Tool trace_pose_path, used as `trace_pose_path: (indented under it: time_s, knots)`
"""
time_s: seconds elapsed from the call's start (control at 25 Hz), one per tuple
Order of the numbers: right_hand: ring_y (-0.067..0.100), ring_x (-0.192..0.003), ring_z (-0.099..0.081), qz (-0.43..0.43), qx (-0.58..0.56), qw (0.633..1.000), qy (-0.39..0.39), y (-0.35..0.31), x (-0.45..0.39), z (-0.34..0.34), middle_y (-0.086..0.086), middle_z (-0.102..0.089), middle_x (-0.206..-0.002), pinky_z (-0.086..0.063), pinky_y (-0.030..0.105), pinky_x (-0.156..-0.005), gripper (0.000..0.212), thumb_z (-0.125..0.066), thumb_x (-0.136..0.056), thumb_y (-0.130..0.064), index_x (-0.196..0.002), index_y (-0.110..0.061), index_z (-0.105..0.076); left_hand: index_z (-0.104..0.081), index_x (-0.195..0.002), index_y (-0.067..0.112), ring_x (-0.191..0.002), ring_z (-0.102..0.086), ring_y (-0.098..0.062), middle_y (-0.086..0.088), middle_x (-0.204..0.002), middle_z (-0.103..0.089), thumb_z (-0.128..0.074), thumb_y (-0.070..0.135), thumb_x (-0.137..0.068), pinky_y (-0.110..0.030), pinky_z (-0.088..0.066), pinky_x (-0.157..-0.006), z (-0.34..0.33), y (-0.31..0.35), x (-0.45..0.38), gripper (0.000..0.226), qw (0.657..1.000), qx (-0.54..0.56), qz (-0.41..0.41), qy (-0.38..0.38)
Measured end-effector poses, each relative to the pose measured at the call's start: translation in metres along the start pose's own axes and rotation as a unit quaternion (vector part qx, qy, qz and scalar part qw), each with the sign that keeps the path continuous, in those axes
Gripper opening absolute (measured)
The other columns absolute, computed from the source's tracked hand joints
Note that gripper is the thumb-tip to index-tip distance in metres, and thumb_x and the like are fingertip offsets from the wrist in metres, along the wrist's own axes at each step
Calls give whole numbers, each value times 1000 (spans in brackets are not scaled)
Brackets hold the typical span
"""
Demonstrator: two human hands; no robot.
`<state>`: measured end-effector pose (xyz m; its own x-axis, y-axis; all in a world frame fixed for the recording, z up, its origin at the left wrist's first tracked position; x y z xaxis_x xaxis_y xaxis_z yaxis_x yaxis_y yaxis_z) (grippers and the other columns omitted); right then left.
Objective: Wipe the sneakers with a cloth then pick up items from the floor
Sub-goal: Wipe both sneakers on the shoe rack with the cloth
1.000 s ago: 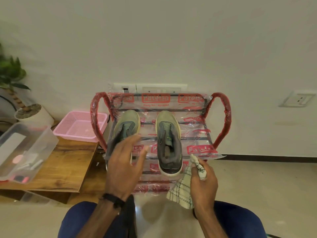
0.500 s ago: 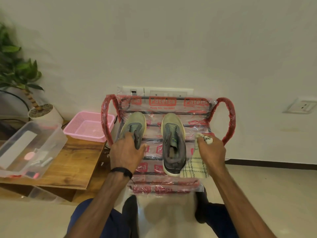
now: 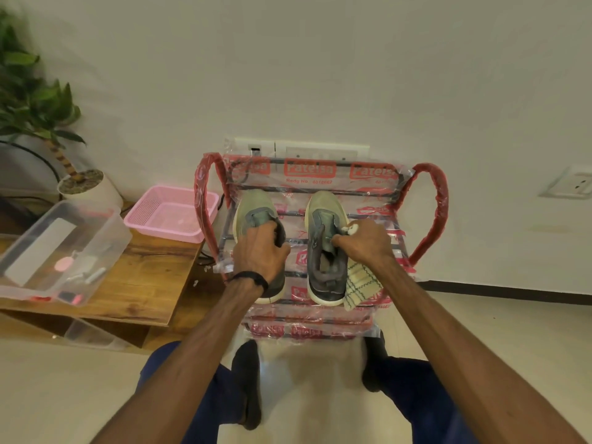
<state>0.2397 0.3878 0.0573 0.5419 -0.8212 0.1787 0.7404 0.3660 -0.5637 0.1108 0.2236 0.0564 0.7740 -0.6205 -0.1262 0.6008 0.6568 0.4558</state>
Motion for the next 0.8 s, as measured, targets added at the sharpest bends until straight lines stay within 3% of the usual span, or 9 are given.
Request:
trace_pose_path:
  time_s: [0.12,0.2,0.32,0.48,0.8]
  knots:
    - [16,-56,-55,16,-9,999,35,-1,6,4,-1,-59,-61,-38,24,-49,24,-72,-83,-30,-65,-18,-59,-56,-88,22,-72,-60,-24,0,-79,-63,-69,31,-88,-33,-48,-58,-6,12,2,16,999,5,-40,2]
    - [14,-54,-54,22,-23,998,63,0,11,8,-2,-58,-58,-40,24,-50,20,-70,-83,-27,-68,-16,-64,-59,-91,20,-73,-62,-28,-2,-80,-66,-67,31,-87,-39,-54,-62,-9,21,3,14,998,3,-65,-3]
    - [9,-51,-52,17,-32,995,90,4,17,17,-5,-56,-54,-32,21,-47,18,-69,-84,-27,-69,-19,-63,-62,-98,19,-76,-63,-29,-5,-85,-69,-66,28,-89,-40,-56,-66,-14,33,1,13,996,6,-86,1]
    - [16,-58,-56,-14,-56,995,77,7,14,18,-4,-56,-59,-32,22,-48,29,-69,-85,-27,-61,-20,-55,-64,-101,19,-79,-64,-31,-6,-88,-71,-66,25,-89,-38,-53,-65,-18,41,-2,14,995,-4,-98,2]
    - [9,-51,-50,-23,-115,992,44,12,9,2,-5,-56,-58,-31,21,-46,28,-71,-85,-27,-61,-21,-57,-66,-118,22,-94,-68,-28,-2,-105,-73,-67,34,-92,-38,-55,-76,-16,27,-5,28,994,-2,-104,-18]
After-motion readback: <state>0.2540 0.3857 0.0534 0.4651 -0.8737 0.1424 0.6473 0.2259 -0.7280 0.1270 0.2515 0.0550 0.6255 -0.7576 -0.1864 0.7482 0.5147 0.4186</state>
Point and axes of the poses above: each hand's wrist, its own x-axis away from the middle knuckle, its own z-axis out of the back of the hand, y = z × x, the point moved 3 cm from there along -x, towards the middle knuckle
